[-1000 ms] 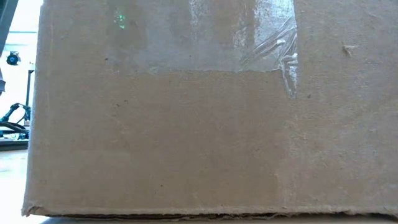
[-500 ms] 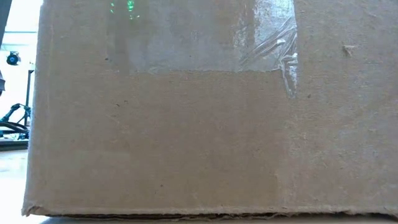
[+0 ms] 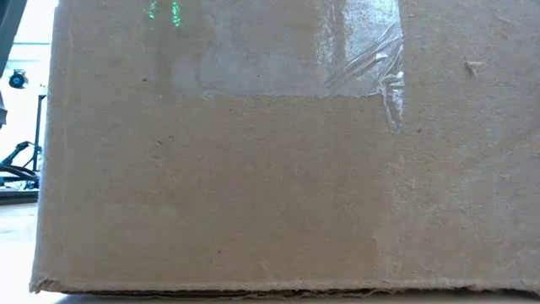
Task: Unpack boxes
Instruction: Open the cardboard box using the box cutter
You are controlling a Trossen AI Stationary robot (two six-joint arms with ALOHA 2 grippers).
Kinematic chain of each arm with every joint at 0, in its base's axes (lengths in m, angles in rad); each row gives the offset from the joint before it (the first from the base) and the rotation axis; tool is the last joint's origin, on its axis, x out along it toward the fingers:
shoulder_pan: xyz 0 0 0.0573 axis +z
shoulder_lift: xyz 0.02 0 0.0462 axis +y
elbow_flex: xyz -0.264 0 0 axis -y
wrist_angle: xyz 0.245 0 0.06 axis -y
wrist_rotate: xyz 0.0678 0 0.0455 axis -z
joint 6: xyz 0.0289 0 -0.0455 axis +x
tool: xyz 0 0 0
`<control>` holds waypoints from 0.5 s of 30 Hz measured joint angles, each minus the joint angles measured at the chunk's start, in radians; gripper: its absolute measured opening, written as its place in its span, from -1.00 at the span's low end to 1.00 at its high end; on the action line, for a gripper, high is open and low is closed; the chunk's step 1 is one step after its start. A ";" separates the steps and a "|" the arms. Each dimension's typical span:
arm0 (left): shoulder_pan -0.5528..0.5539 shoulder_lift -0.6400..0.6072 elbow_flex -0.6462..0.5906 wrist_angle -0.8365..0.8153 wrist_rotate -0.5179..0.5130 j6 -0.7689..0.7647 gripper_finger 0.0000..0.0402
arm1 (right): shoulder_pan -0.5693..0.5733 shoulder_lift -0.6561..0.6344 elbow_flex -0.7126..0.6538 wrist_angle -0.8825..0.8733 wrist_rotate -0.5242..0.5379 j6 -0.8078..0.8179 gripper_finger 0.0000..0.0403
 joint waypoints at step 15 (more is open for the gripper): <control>0.001 0.021 -0.003 -0.086 0.080 -0.113 -0.50 | 0.000 0.000 0.000 -0.002 0.026 -0.006 -0.99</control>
